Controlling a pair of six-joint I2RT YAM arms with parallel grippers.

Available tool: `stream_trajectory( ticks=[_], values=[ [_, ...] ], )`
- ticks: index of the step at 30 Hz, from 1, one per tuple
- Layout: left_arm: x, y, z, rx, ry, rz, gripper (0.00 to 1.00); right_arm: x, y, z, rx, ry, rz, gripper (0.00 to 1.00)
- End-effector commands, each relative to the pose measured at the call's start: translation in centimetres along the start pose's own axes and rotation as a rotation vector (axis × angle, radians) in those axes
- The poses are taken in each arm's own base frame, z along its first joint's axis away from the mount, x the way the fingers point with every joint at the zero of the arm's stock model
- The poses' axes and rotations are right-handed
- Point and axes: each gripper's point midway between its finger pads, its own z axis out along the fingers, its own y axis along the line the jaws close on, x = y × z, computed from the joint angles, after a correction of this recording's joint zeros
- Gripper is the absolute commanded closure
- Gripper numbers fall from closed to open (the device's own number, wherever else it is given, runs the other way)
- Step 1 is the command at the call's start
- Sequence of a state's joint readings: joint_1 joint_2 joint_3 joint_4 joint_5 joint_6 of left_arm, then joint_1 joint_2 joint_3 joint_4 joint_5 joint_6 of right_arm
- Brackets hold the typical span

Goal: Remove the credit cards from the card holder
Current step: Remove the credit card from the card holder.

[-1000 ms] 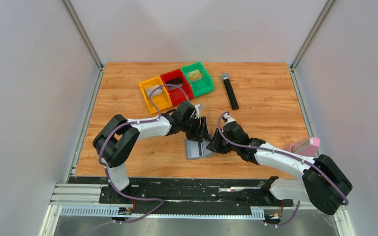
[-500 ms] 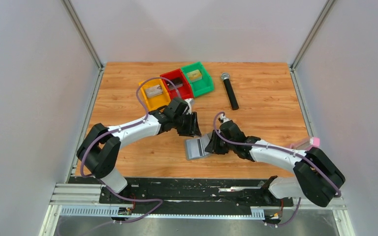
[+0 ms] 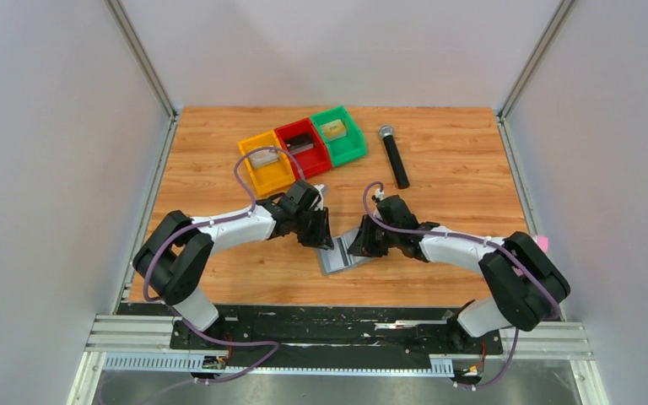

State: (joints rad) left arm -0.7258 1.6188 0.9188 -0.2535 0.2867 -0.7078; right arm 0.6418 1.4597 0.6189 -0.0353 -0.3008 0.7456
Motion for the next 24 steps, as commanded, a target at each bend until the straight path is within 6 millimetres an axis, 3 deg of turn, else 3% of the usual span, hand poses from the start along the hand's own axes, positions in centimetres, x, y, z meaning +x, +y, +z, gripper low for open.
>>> stream_trajectory(
  ticks=[1, 7, 24],
  values=[
    [0.5, 0.8, 0.9, -0.006, 0.008, 0.013, 0.71, -2.1, 2.2, 0.1, -0.103, -0.031, -0.039, 0.78],
    [1.6, 1.7, 1.4, -0.017, 0.028, 0.000, 0.75, -1.6, 2.0, 0.7, -0.125, 0.002, -0.037, 0.78],
    [2.1, 2.5, 1.5, -0.040, 0.034, -0.004, 0.75, -0.8, 1.0, 1.6, -0.127, 0.029, -0.043, 0.78]
  ],
)
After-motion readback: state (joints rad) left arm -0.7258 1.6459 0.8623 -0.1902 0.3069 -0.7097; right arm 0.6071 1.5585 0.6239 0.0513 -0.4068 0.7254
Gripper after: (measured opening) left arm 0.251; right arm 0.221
